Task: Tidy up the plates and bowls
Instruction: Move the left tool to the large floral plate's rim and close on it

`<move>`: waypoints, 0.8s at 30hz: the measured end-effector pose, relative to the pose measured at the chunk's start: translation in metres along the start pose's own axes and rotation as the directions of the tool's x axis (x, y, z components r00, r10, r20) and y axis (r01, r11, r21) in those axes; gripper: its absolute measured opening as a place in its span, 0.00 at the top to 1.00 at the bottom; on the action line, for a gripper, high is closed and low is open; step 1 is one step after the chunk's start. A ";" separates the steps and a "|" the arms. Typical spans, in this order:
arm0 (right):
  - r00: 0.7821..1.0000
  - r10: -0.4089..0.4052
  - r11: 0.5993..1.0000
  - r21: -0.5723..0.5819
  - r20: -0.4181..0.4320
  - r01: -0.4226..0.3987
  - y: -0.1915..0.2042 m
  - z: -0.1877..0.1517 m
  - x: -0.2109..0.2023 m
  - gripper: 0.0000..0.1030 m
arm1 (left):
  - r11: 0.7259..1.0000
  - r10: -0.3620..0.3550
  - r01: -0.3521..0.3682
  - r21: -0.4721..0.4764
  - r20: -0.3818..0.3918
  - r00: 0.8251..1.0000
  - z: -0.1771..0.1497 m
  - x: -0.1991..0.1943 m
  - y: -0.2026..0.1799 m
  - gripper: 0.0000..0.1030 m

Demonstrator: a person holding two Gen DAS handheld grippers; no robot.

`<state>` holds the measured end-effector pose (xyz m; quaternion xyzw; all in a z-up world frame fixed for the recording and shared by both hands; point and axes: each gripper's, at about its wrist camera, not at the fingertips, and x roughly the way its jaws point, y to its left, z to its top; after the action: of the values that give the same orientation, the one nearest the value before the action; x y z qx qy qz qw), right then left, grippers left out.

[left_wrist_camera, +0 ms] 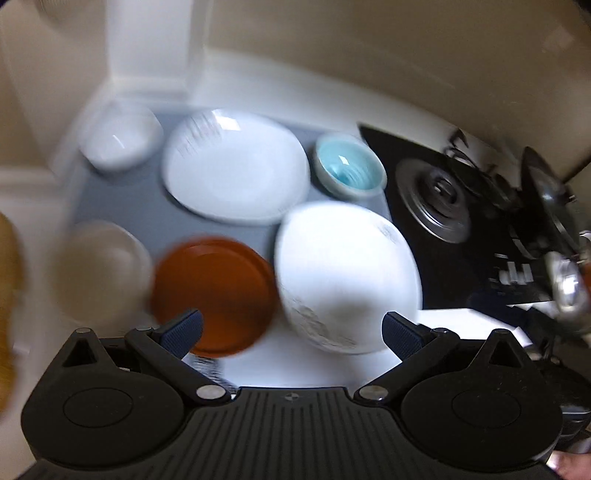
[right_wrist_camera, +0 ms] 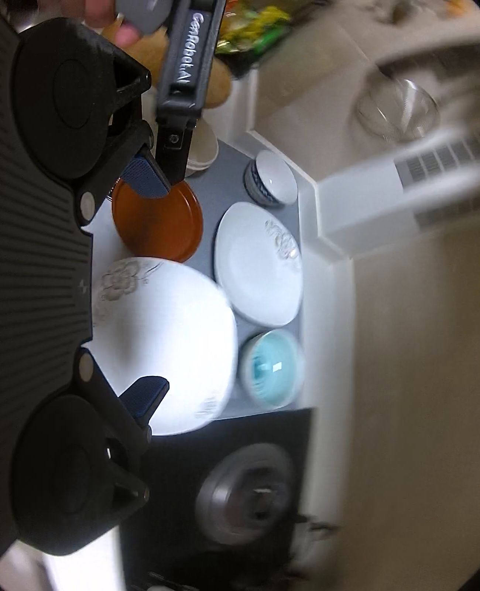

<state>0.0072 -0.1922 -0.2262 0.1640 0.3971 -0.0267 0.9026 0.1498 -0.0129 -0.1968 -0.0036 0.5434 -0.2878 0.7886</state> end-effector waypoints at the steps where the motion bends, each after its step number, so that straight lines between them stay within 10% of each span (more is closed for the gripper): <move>1: 1.000 0.006 1.000 0.030 0.002 -0.006 -0.014 -0.004 0.003 0.00 | 0.998 -0.057 0.057 -0.015 -0.011 0.998 0.002 0.013 0.006 0.01; 10: 0.996 0.084 0.976 0.203 -0.033 -0.076 -0.133 -0.023 0.051 0.01 | 0.920 -0.229 0.174 -0.351 -0.123 0.966 0.004 0.112 0.048 0.35; 15: 0.991 0.118 0.961 0.259 -0.067 -0.097 -0.170 -0.019 0.078 0.31 | 0.919 -0.158 0.085 -0.386 -0.163 0.974 0.001 0.133 0.044 0.59; 24: 0.983 0.135 0.970 0.217 -0.126 -0.106 -0.183 -0.012 0.118 0.38 | 0.866 -0.135 0.017 -0.500 -0.200 0.970 -0.002 0.168 0.053 0.73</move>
<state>0.0471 -0.3513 -0.3694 0.2833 0.4437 -0.0017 0.8503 0.2128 -0.0454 -0.3579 -0.1938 0.6854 -0.1684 0.6814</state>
